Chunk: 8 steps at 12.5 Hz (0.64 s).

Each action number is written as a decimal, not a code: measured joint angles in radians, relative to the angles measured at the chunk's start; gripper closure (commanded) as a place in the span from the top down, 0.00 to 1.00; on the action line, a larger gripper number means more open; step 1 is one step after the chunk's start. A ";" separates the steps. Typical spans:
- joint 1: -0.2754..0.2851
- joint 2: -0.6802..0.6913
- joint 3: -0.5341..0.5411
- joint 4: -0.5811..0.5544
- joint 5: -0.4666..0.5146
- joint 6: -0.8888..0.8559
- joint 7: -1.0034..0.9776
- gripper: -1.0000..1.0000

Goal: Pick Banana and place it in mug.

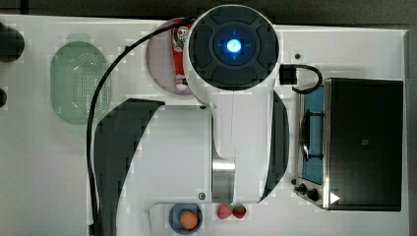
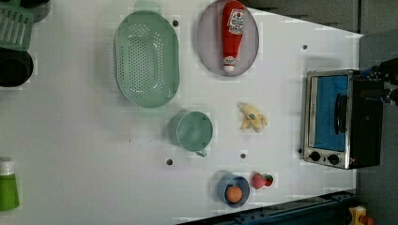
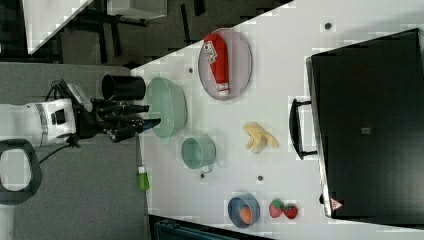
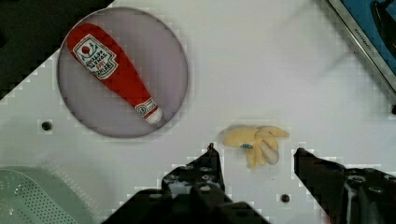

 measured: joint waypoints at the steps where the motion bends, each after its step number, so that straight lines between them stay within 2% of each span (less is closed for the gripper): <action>1: -0.003 -0.074 -0.007 -0.095 0.001 -0.049 0.000 0.79; 3: -0.014 -0.234 -0.013 -0.229 -0.015 -0.126 0.000 0.99; 5: -0.021 -0.316 -0.017 -0.253 -0.015 -0.091 0.000 1.00; 8: -0.023 -0.316 -0.022 -0.269 0.016 0.033 -0.049 1.00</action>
